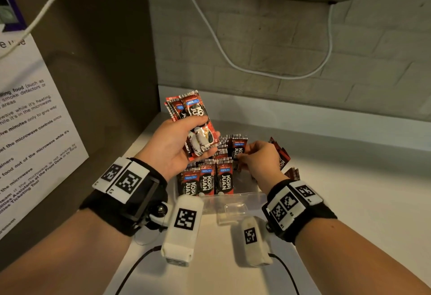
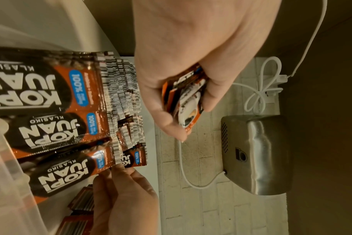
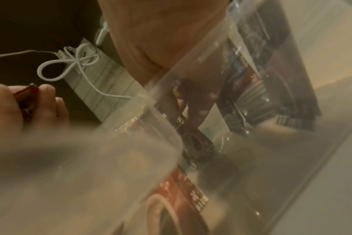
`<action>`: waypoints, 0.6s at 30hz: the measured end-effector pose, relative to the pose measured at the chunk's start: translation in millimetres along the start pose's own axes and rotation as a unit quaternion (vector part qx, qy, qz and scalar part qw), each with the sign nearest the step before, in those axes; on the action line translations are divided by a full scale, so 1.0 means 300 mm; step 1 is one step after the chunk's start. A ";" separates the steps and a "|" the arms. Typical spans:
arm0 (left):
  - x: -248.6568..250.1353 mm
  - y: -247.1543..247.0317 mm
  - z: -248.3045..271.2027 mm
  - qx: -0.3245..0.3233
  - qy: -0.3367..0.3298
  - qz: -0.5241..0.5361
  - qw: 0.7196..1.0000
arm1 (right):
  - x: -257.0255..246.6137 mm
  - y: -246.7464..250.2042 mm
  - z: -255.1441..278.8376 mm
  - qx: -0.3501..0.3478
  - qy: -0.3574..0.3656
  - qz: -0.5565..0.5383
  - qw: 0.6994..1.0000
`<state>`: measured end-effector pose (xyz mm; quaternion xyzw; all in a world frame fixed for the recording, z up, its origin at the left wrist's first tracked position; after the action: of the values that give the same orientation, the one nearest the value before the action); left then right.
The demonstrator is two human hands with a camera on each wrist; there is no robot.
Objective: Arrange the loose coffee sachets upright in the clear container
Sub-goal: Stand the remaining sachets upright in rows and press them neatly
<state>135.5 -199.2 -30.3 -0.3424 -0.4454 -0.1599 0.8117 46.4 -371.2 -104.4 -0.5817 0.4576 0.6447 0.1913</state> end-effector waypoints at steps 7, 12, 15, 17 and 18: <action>-0.019 -0.014 0.001 -0.001 0.009 -0.007 1.000 | 0.001 -0.001 -0.003 -0.001 0.012 0.023 1.000; -0.022 -0.025 0.005 -0.007 0.013 -0.009 1.000 | -0.003 0.006 -0.007 0.005 0.017 0.037 0.999; -0.025 -0.028 0.005 -0.011 0.018 -0.008 1.000 | -0.009 0.011 -0.004 0.011 0.016 0.050 0.999; -0.027 -0.032 0.007 -0.015 0.022 -0.006 1.000 | -0.027 0.020 0.005 0.016 0.027 0.062 0.998; -0.028 -0.034 0.007 -0.013 0.023 -0.006 1.000 | -0.042 0.026 0.009 0.023 0.041 0.068 0.997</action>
<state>123.8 -205.4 -32.2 -0.3467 -0.4267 -0.1783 0.8160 41.7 -369.3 -90.3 -0.5708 0.5179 0.6212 0.1416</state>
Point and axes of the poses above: each hand's wrist, its own z-axis away from the middle knuckle, its own y-axis out of the back of the hand, x = y × z, the point moved 6 cm from there along -z, towards the middle knuckle, and after that the axes turned 10 degrees about y, right-handed, at the moved point
